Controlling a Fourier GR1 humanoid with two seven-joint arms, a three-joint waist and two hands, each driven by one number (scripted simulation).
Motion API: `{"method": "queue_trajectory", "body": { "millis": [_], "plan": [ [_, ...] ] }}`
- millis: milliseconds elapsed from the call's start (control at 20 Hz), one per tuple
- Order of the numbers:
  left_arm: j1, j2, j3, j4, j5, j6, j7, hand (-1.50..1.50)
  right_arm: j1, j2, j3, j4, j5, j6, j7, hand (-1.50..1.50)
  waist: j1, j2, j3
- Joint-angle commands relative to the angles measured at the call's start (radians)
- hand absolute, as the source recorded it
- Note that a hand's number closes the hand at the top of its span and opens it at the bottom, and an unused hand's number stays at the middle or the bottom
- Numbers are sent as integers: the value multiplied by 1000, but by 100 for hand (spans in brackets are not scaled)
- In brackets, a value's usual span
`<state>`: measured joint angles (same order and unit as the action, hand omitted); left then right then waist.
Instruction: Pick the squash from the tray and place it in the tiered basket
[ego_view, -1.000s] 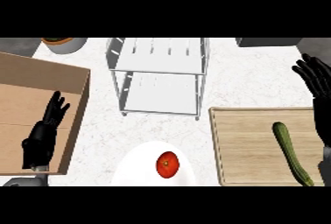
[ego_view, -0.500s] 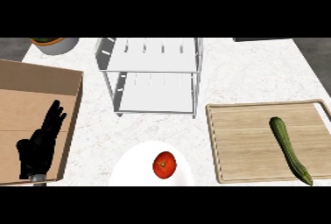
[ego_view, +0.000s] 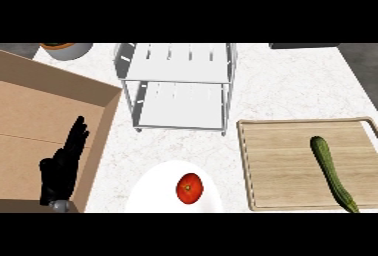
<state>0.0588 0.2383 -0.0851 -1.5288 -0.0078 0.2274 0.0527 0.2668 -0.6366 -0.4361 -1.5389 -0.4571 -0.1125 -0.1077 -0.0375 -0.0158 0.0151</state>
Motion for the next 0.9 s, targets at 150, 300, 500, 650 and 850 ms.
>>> {"method": "queue_trajectory", "body": {
  "millis": [150, 300, 500, 650, 850],
  "plan": [
    [79, -58, -14, 55, 15, -9, -6, 0, 187, -223, 91, -155, 138, 134, 201, -150, 16, 17, -23],
    [69, -85, -33, 50, -20, 10, 6, 0, 237, -322, 93, -253, 211, 130, 318, -150, 13, 17, -24],
    [48, -79, -6, 49, -5, -25, 20, 0, 258, -331, 143, -375, 347, 28, 482, -150, 31, 19, -20],
    [35, -112, -18, 58, -24, -14, 37, 0, 250, -297, 194, -451, 433, -35, 577, -150, 36, 19, -18],
    [85, -81, 16, 53, -7, -67, -6, 0, 212, -280, 273, -479, 514, -60, 703, -150, 50, 19, -17]
  ]
}}
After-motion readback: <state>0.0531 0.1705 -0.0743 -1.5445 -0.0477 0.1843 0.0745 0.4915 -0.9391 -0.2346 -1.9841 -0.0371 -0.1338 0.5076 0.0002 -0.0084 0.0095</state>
